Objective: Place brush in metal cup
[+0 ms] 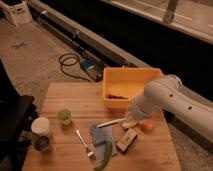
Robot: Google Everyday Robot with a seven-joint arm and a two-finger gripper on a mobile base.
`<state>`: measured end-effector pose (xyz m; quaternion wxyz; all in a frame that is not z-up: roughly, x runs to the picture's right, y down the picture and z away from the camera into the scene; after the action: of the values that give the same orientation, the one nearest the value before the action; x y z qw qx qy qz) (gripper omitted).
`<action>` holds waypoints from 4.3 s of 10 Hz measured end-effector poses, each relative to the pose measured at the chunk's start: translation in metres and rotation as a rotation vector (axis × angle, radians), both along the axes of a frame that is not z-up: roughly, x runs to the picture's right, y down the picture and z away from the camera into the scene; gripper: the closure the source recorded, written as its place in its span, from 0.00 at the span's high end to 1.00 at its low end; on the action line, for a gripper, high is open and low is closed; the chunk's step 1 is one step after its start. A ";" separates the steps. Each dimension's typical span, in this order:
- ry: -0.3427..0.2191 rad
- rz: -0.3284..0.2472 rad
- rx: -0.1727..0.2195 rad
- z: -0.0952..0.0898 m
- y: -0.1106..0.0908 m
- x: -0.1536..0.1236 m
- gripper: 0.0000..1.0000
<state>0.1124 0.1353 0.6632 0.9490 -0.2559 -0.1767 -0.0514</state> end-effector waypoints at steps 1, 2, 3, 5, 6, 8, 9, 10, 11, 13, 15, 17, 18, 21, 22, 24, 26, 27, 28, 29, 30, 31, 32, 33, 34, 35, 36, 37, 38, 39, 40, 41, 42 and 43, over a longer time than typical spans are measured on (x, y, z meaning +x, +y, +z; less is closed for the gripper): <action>-0.024 -0.029 0.007 0.000 -0.001 -0.011 0.00; -0.054 -0.064 0.014 0.000 -0.002 -0.028 0.00; -0.081 -0.092 0.019 -0.001 -0.002 -0.044 0.00; -0.171 -0.168 0.032 -0.004 0.000 -0.099 0.00; -0.207 -0.192 0.037 -0.006 0.000 -0.119 0.00; -0.319 -0.255 0.045 -0.013 0.004 -0.174 0.00; -0.366 -0.279 0.044 -0.017 0.006 -0.195 0.00; -0.405 -0.301 0.044 -0.021 0.008 -0.212 0.00; -0.404 -0.300 0.043 -0.020 0.008 -0.211 0.00; -0.406 -0.302 0.043 -0.021 0.009 -0.212 0.00; -0.404 -0.300 0.043 -0.020 0.008 -0.211 0.00; -0.401 -0.313 0.050 -0.018 0.008 -0.212 0.00; -0.409 -0.335 0.056 -0.014 0.006 -0.219 0.00; -0.459 -0.432 0.069 0.002 0.002 -0.264 0.00; -0.493 -0.472 0.072 0.008 0.001 -0.283 0.00; -0.577 -0.542 0.074 0.015 0.003 -0.322 0.00; -0.667 -0.586 0.079 0.015 0.006 -0.359 0.00; -0.700 -0.600 0.079 0.014 0.007 -0.372 0.00; -0.703 -0.601 0.079 0.015 0.007 -0.373 0.00; -0.701 -0.599 0.079 0.015 0.007 -0.372 0.00; -0.703 -0.600 0.079 0.015 0.007 -0.373 0.00; -0.703 -0.600 0.079 0.015 0.007 -0.373 0.00; -0.702 -0.601 0.079 0.015 0.007 -0.372 0.00; -0.701 -0.616 0.083 0.015 0.009 -0.374 0.00; -0.704 -0.631 0.084 0.019 0.012 -0.380 0.00; -0.710 -0.642 0.086 0.024 0.018 -0.392 0.00; -0.715 -0.649 0.083 0.032 0.024 -0.403 0.00; -0.721 -0.649 0.079 0.037 0.030 -0.411 0.00; -0.721 -0.647 0.077 0.040 0.033 -0.412 0.00; -0.718 -0.643 0.075 0.040 0.036 -0.411 0.00; -0.715 -0.641 0.073 0.038 0.040 -0.409 0.00; -0.712 -0.641 0.072 0.035 0.043 -0.408 0.00; -0.711 -0.641 0.072 0.029 0.046 -0.407 0.00; -0.712 -0.645 0.073 0.024 0.049 -0.407 0.00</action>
<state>-0.2943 0.1845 0.6868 0.7735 -0.2305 -0.4005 -0.4337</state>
